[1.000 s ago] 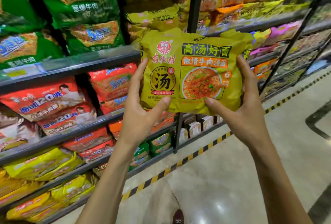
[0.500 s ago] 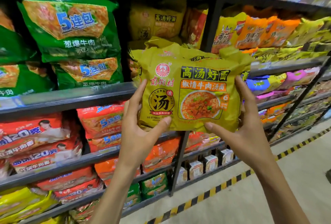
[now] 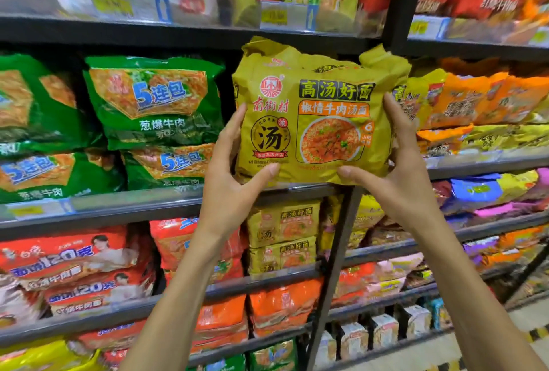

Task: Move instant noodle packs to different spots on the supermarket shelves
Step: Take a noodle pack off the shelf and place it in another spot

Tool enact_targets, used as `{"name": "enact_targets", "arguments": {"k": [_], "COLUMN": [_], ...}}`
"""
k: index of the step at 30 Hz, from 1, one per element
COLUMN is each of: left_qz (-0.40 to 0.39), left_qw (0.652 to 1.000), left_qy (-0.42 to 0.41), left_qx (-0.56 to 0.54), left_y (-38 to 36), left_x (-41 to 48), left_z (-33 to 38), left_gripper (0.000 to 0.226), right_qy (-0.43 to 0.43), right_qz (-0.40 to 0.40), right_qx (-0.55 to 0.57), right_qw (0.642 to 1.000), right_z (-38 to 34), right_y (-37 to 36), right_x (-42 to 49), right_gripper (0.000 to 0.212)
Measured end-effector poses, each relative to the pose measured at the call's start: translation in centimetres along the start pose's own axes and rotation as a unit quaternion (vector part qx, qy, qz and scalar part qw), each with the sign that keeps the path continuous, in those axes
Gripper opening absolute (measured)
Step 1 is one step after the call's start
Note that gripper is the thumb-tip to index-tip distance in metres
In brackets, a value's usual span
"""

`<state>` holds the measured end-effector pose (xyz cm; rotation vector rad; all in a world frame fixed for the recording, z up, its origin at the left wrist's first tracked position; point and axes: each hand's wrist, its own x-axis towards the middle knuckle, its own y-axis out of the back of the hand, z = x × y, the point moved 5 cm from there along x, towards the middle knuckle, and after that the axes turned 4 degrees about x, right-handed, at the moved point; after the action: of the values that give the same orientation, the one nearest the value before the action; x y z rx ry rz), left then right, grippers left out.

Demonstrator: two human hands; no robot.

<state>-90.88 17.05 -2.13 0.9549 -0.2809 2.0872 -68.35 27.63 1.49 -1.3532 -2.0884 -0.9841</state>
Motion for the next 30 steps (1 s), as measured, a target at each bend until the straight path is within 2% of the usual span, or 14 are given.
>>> {"name": "enact_targets", "arguments": {"k": [7,15,30], "left_qz": [0.053,0.097,0.108], "left_qw": [0.997,0.992,0.988], "left_qy": [-0.019,-0.026,0.001], "left_qx": [0.045,0.081,0.113], "left_y": [-1.1,-2.6,-3.2], "left_x": [2.8,4.3,5.5], "left_z": [-1.4,-4.5,-8.0], "left_gripper": [0.089,0.096,0.085], "right_qy": [0.067,0.069,0.034], "right_qz": [-0.008,-0.024,-0.026], "right_qx": [-0.02,0.009,0.04], "right_qw": [0.998,0.997,0.998], "right_z": [2.9,7.6,12.1], "right_y": [-0.4,-1.4,-3.2], "right_x": [4.8,7.2,9.2], "right_gripper": [0.108,0.109,0.102]}}
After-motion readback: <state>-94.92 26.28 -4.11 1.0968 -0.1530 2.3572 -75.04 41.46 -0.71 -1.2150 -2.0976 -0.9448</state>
